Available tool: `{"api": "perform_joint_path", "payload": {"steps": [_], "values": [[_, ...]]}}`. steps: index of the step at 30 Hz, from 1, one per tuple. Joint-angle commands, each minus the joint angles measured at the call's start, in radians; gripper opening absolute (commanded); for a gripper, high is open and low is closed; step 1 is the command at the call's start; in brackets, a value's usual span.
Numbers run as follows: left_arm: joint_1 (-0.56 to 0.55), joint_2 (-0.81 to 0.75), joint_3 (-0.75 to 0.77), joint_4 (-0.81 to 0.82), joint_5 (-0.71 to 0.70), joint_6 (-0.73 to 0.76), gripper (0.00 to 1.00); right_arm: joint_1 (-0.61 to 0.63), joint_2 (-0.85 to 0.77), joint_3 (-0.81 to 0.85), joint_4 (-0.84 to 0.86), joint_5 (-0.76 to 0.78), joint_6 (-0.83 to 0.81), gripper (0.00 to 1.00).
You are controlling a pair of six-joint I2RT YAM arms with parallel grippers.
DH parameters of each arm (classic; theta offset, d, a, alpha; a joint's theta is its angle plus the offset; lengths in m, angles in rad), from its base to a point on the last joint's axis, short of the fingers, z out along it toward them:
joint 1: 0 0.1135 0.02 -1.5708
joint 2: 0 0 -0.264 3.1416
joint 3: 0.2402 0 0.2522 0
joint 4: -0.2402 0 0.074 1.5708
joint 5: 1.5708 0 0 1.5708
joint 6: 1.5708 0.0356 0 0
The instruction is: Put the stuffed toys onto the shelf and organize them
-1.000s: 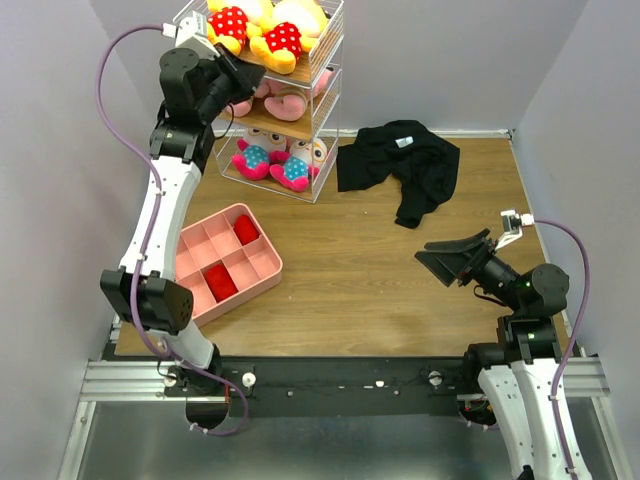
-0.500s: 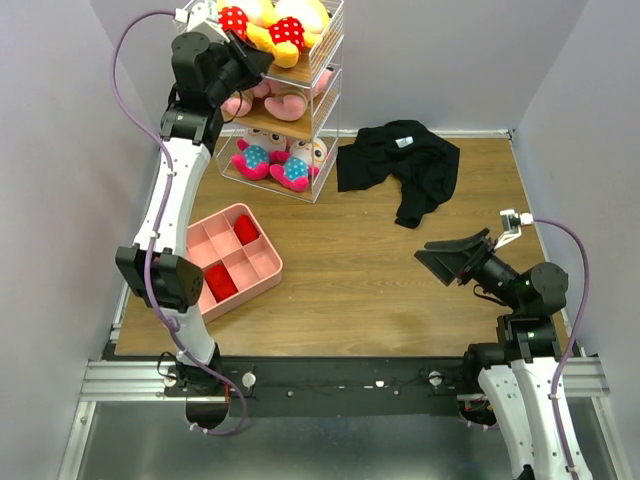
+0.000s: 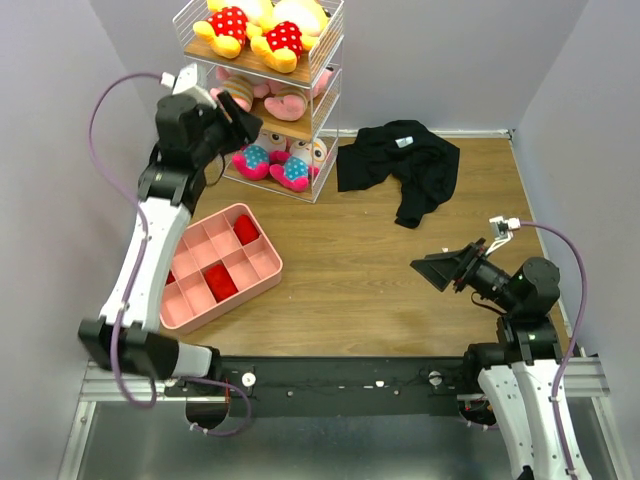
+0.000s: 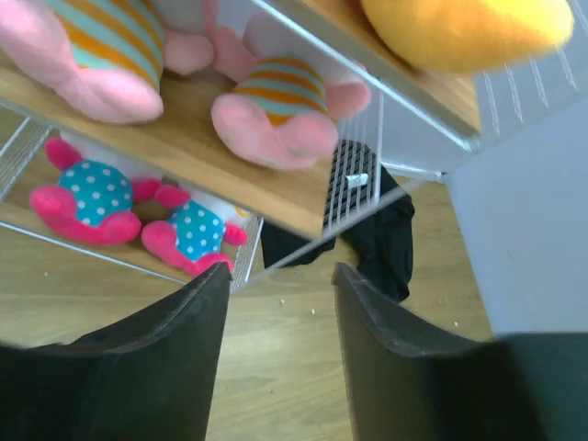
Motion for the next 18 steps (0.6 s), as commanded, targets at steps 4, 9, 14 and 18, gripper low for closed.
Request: {"api": "perform_joint_path", "payload": {"steps": [4, 9, 14, 18], "values": [[-0.029, -0.466, -0.445, 0.061, 0.258, 0.053, 0.99, 0.004, 0.035, 0.146, -0.290, 0.122, -0.182, 1.00], [-0.080, -0.672, -0.705, 0.056, 0.299, 0.067, 0.99, 0.004, 0.104, 0.261, -0.419, 0.226, -0.253, 1.00], [-0.109, -0.797, -0.809, 0.087, 0.328, 0.079, 0.99, 0.004, 0.167, 0.362, -0.478, 0.303, -0.311, 1.00], [-0.110, -0.827, -0.885, 0.140, 0.363, 0.067, 0.99, 0.004, 0.205, 0.407, -0.438, 0.296, -0.303, 1.00]]}}
